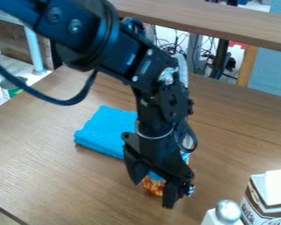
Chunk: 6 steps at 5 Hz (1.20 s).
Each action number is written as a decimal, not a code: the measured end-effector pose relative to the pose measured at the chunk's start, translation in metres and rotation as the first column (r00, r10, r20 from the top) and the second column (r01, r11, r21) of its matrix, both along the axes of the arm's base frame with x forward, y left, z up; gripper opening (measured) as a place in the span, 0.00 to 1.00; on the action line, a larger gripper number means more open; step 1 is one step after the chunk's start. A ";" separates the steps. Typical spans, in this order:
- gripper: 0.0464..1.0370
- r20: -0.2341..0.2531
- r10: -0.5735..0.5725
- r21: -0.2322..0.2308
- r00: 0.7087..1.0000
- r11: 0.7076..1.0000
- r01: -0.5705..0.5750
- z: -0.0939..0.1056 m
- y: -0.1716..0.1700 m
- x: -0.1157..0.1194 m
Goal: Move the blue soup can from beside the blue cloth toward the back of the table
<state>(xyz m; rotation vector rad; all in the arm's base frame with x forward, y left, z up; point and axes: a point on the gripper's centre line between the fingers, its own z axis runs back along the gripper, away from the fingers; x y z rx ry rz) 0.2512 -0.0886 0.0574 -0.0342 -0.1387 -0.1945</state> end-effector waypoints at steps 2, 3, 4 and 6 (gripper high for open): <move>0.96 0.034 0.015 0.005 0.999 1.000 -0.015 0.004 -0.004 0.031; 0.96 0.038 0.063 0.007 0.997 0.998 -0.064 0.003 0.012 0.047; 0.96 0.041 0.097 0.007 0.994 0.995 -0.097 0.002 0.021 0.059; 0.96 0.070 0.191 -0.026 0.979 0.982 -0.189 0.006 0.035 0.080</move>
